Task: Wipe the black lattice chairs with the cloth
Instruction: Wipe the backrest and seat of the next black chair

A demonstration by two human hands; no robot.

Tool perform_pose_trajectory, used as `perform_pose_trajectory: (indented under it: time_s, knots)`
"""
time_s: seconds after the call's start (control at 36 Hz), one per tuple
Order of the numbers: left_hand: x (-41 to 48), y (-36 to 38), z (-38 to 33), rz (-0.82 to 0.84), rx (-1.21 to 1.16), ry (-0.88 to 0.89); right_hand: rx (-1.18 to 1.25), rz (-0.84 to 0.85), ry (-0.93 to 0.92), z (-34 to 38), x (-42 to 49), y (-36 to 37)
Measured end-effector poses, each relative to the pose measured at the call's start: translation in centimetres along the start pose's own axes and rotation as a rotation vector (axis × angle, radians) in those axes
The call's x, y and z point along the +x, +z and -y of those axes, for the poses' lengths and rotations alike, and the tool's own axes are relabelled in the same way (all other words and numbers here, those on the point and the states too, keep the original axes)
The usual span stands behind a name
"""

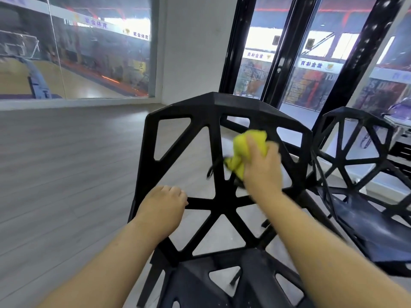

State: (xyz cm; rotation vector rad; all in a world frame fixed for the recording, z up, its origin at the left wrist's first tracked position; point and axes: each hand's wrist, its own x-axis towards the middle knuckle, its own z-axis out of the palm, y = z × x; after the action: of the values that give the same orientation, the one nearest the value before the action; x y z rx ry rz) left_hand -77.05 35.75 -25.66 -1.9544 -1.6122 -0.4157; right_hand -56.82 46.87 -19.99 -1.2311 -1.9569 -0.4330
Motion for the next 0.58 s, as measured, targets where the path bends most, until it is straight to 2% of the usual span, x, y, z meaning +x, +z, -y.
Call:
perform_pose_trajectory:
  time_s: [0.06, 0.19, 0.31, 0.44, 0.58]
  knots:
    - [0.0, -0.1, -0.1, 0.004, -0.013, -0.016, -0.031, -0.063, 0.039, 0.2, 4.5, -2.2]
    - [0.1, -0.1, -0.2, 0.010, -0.013, -0.012, -0.040, -0.009, 0.158, -0.4, 9.6, -3.6]
    - [0.4, 0.1, -0.2, 0.042, -0.010, -0.006, -0.011, 0.021, 0.166, -0.8, 5.0, -0.8]
    - [0.4, -0.1, -0.2, 0.077, 0.012, -0.015, 0.085, 0.155, 0.044, -0.2, -5.1, 2.7]
    - [0.4, -0.3, -0.3, 0.101, 0.013, -0.030, -0.037, 0.310, -0.024, -0.2, -10.5, 2.8]
